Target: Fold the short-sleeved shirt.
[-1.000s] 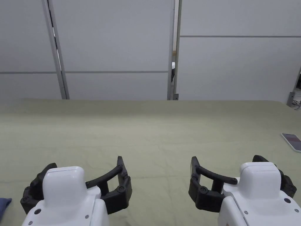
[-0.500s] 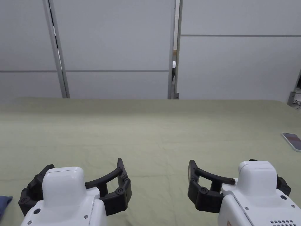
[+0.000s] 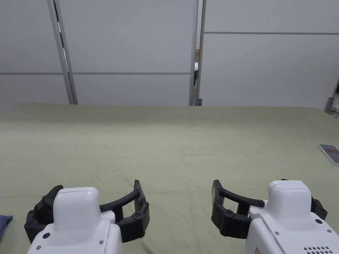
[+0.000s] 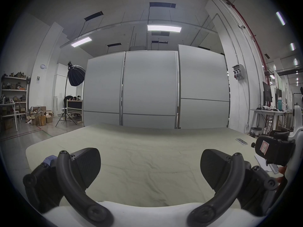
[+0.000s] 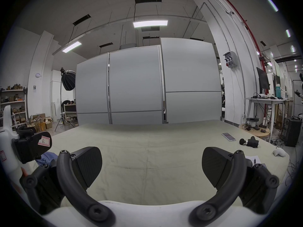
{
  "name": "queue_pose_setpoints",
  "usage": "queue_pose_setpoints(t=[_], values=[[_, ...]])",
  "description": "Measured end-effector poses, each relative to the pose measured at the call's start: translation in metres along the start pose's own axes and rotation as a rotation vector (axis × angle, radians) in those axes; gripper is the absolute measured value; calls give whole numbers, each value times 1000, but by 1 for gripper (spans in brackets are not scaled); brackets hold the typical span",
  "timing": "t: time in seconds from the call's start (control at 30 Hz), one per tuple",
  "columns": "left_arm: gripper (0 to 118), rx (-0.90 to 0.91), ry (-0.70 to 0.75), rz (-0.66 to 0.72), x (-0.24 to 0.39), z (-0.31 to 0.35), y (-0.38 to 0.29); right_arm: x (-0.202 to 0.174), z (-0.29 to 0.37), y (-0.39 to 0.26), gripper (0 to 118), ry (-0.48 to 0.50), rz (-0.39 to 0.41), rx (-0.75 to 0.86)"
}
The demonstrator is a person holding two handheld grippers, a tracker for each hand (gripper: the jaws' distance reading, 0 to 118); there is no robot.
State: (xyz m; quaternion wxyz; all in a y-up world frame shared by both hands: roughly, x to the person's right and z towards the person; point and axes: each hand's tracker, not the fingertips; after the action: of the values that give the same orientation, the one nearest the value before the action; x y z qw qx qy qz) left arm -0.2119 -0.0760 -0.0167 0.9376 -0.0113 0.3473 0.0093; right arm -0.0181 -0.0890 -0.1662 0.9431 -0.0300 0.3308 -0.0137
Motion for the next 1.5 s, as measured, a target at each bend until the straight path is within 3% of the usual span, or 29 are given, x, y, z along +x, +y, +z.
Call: queue_pose_setpoints(t=[0.47,0.77,0.87,1.0,1.07,1.1,1.13,1.17,1.23,1.27,1.33,1.5], values=[[118,-63,6,-1,-1,-28,-21,4,-25,-20,118,-2,-4,-62],[118,-208,4,-18,4,-90,-53,5,-94,-51,118,14,12,-211],[118,-362,-3,-25,6,-133,-71,6,-138,-72,118,26,33,-382],[118,-751,-33,-67,10,-212,-122,6,-207,-120,118,40,-2,-733],[118,-944,-64,-19,9,-241,-165,4,-237,-161,118,1,25,-922],[118,-1012,-65,-77,13,-252,-194,2,-247,-187,118,14,66,-1025],[118,-752,-57,-114,20,-233,-184,-4,-230,-166,118,12,105,-798],[118,-909,-42,-132,23,-245,-193,-7,-231,-163,118,-7,101,-867],[118,-865,-50,-63,12,-245,-207,1,-224,-166,118,5,78,-843],[118,-856,-56,-65,11,-234,-168,5,-220,-168,118,21,53,-835],[118,-858,-56,-59,10,-237,-167,8,-224,-165,118,38,36,-825],[118,-859,-55,-62,14,-226,-158,4,-228,-171,118,13,72,-842]])
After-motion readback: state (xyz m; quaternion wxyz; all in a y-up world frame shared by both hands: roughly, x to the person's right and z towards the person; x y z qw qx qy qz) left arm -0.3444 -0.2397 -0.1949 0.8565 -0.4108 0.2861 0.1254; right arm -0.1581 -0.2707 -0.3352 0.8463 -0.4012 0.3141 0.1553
